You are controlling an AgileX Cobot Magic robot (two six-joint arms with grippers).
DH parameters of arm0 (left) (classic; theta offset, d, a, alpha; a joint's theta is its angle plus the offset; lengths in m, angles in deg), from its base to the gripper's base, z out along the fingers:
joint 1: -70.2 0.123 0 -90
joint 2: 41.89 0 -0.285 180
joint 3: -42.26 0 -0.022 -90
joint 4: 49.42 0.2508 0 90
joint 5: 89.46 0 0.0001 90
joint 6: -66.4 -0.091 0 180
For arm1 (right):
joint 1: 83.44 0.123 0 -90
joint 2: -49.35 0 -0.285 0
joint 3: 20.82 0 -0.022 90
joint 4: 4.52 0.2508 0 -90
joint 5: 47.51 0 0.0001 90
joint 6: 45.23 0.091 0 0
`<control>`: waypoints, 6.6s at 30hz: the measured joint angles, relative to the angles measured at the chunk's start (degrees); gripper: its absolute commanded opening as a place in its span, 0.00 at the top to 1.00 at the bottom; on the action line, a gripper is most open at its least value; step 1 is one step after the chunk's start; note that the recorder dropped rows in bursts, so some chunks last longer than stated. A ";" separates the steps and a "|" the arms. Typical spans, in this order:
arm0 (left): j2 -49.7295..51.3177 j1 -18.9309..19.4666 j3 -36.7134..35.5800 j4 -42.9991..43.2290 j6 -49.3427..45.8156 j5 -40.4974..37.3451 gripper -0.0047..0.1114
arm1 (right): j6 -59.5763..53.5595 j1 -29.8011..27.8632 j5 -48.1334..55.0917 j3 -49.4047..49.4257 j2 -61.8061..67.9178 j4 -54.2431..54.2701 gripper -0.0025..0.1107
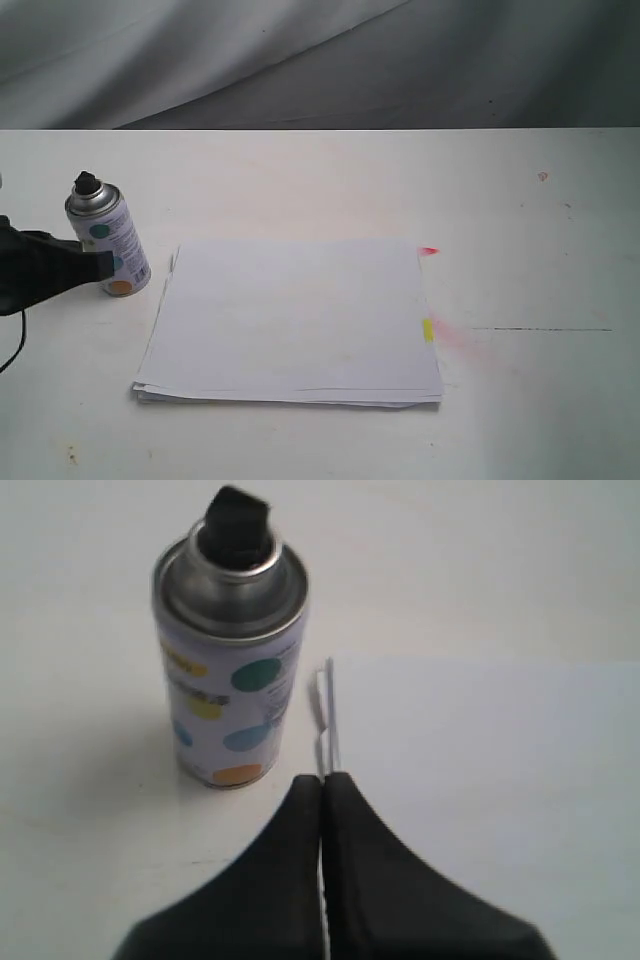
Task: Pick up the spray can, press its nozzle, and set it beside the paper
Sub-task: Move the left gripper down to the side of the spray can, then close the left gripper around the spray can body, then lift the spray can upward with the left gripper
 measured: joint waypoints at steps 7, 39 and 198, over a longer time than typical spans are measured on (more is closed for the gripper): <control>0.00 0.00 1.36 -32.27 -31.74 9.17 0.96 | 0.00 0.00 0.00 0.00 0.00 0.00 0.98; 24.66 0.00 -16.03 -86.26 -86.25 57.03 0.96 | 0.00 0.00 0.00 0.00 0.00 0.00 0.98; -2.71 -11.66 21.08 -89.84 -109.45 -6.13 0.96 | 0.00 0.00 0.00 0.00 0.00 0.00 0.98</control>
